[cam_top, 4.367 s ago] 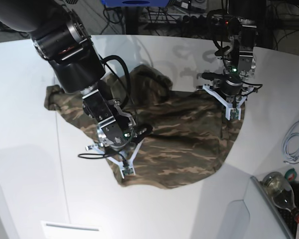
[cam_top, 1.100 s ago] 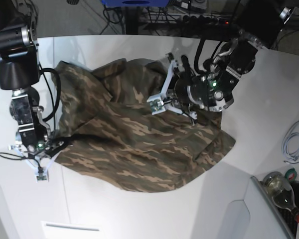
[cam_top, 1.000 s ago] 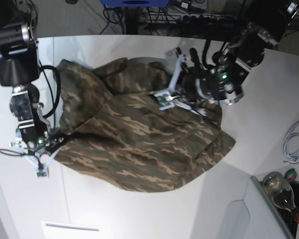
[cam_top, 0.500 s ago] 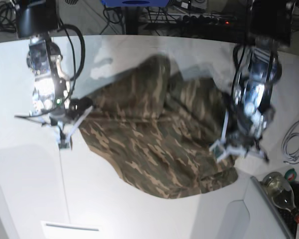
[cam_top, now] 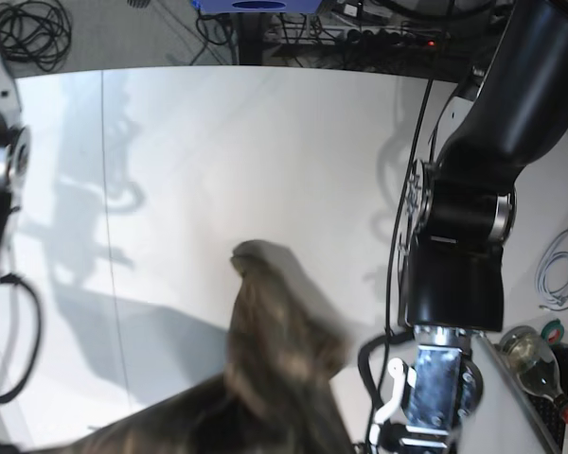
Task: Layout the t-shirt on the table in an organized manner, then fold the t-shirt properly
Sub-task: 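Lift and shake the shirt with both grippers, laying it flat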
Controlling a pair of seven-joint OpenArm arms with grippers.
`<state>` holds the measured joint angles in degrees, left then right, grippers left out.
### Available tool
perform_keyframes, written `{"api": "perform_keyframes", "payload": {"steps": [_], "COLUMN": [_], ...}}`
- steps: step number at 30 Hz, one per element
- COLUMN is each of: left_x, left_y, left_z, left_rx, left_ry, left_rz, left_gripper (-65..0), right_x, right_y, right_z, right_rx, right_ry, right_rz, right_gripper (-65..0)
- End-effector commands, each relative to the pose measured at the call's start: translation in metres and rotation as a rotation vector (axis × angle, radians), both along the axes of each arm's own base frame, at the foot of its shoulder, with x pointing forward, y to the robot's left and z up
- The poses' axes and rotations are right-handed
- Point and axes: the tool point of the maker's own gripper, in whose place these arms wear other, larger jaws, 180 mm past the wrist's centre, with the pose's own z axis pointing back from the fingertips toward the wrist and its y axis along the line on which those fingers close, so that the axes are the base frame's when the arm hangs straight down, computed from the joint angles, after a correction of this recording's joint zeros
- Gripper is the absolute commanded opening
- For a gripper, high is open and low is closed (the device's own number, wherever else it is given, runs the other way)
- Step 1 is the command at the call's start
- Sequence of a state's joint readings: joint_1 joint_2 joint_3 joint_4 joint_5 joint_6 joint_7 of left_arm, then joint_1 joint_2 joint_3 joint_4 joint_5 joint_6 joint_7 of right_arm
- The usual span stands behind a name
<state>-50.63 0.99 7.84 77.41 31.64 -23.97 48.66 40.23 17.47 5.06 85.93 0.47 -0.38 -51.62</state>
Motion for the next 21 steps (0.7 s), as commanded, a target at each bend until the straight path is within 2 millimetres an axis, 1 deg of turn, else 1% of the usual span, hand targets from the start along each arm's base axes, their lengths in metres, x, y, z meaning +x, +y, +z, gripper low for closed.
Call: {"api": "perform_keyframes", "payload": {"steps": [1,2,3,4,5,6,8,9,10,12,14,15,18,20,21], "left_x": [-0.005,-0.014,-0.024,-0.034,-0.046,-0.058,-0.080,-0.093,-0.109,-0.137,-0.167,-0.184,-0.224,-0.243,-0.251], "left_y": [0.001,0.002,0.002,0.001,-0.002,-0.004,-0.006,-0.007,-0.006,-0.001,0.008,0.010,-0.003,-0.006,-0.005], "left_z": [0.045,0.066,0.070,0.068,0.063,0.045,0.002,-0.023,-0.053,-0.101,-0.156,-0.184,-0.247,-0.281,-0.297], "left_rx": [-0.024,-0.039,-0.050,-0.053,-0.041,-0.015,0.048,0.078,0.098,0.117,0.144,0.148,0.072,0.020,0.010], "left_ry": [-0.121,-0.185,-0.215,-0.234,-0.250,-0.233,-0.174,-0.135,-0.081,0.024,0.159,0.233,0.373,0.417,0.438], "left_rz": [0.008,0.007,0.004,0.000,-0.007,-0.010,-0.012,-0.017,-0.018,-0.016,-0.019,-0.025,-0.090,-0.089,-0.086], "left_gripper": [-65.0,-65.0,-65.0,-65.0,-65.0,-65.0,-65.0,-65.0,-65.0,-65.0,-65.0,-65.0,-65.0,-65.0,-65.0], "right_x": [-0.005,-0.013,-0.023,-0.033,-0.045,-0.057,-0.080,-0.093,-0.106,-0.130,-0.154,-0.165,-0.190,-0.205,-0.211], "right_y": [-0.010,-0.019,-0.027,-0.034,-0.040,-0.043,-0.043,-0.042,-0.038,-0.031,-0.020,-0.013,0.001,0.005,0.006], "right_z": [0.033,0.049,0.060,0.059,0.052,0.041,0.012,-0.005,-0.028,-0.073,-0.129,-0.162,-0.249,-0.292,-0.308], "right_rx": [-0.029,-0.044,-0.056,-0.064,-0.068,-0.078,-0.093,-0.103,-0.091,-0.054,-0.003,0.028,0.119,0.166,0.185], "right_ry": [-0.077,-0.115,-0.143,-0.144,-0.134,-0.120,-0.075,-0.040,0.001,0.081,0.171,0.227,0.353,0.421,0.451], "right_rz": [-0.013,-0.025,-0.038,-0.051,-0.063,-0.070,-0.072,-0.073,-0.069,-0.070,-0.060,-0.050,-0.046,-0.055,-0.062], "right_gripper": [-64.8,-64.8,-64.8,-64.8,-64.8,-64.8,-64.8,-64.8,-64.8,-64.8,-64.8,-64.8,-64.8,-64.8,-64.8]}}
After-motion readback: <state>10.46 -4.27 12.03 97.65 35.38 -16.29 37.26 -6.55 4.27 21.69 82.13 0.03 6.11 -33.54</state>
